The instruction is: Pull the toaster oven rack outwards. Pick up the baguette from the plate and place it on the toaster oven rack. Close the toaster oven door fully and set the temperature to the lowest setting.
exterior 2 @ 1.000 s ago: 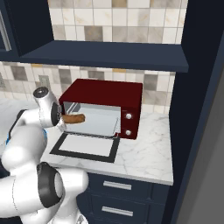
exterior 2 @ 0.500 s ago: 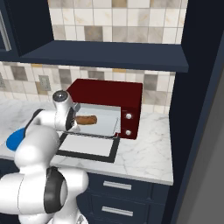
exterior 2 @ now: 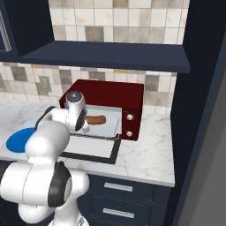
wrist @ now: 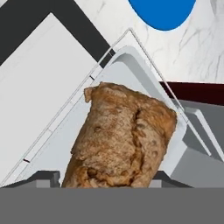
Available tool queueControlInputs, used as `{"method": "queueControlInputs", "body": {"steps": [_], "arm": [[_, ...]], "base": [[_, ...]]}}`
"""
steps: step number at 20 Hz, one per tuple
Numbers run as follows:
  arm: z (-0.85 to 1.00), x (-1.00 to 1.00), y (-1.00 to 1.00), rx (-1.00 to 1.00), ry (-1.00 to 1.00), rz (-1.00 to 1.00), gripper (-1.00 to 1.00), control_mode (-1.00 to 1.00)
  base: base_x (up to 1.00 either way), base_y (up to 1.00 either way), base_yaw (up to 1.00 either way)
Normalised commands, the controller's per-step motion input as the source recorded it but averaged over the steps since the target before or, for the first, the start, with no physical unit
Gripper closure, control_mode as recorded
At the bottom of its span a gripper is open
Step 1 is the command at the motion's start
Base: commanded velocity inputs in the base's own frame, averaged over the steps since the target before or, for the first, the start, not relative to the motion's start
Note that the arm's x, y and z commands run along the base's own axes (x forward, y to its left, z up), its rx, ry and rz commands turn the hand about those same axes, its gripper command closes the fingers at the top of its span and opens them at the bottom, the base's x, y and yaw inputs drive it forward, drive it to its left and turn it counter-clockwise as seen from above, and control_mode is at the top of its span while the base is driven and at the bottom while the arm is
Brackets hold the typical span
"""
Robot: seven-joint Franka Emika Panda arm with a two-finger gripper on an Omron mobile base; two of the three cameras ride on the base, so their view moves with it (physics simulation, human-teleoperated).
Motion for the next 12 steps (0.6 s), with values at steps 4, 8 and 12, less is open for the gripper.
{"method": "queueControlInputs", "body": {"steps": [4, 8, 12], "arm": [[-0.06, 0.21, -0.29, 0.00, 0.00, 0.00, 1.00, -1.00], [-0.12, 0.16, -0.28, 0.00, 0.00, 0.00, 1.00, -1.00], [-0.20, 0.11, -0.26, 0.00, 0.00, 0.00, 1.00, -1.00]], "base": [[0.00, 0.00, 0.00], [0.00, 0.00, 0.00], [0.00, 0.00, 0.00]]}}
